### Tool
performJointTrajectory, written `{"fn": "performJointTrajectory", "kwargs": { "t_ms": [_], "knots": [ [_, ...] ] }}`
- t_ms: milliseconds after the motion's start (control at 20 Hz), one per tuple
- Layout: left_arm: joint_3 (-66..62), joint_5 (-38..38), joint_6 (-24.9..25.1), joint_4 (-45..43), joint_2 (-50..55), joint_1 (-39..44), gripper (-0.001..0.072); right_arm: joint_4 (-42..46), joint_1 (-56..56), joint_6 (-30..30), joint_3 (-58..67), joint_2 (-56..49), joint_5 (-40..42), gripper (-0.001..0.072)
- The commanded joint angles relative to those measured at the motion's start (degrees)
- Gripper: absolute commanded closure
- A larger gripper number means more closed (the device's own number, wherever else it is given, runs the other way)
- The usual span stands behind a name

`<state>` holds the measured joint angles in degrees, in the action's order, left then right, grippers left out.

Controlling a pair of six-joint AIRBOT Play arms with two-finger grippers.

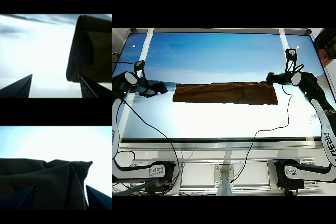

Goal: Fold the clothes and pants, and hang the long-sleeved shirts on hangers.

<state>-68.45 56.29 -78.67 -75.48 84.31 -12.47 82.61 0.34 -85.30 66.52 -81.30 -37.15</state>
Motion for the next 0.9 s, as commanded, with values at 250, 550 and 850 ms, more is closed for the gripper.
{"fn": "performJointTrajectory", "kwargs": {
  "t_ms": [250,550,850],
  "knots": [
    [-2.64,4.28,14.58,15.32,10.27,-1.55,0.0036,-0.35,0.02,5.46,0.04,0.28,-11.74,0.0031],
    [-4.72,3.67,23.23,32.15,18.93,-1.92,0.0162,-1.84,0.07,5.46,0.04,0.31,-11.69,0.0074],
    [-5.84,0.50,28.68,34.45,19.61,1.55,0.0688,-7.89,0.07,5.46,0.04,1.33,-7.91,0.0241]
  ]
}}
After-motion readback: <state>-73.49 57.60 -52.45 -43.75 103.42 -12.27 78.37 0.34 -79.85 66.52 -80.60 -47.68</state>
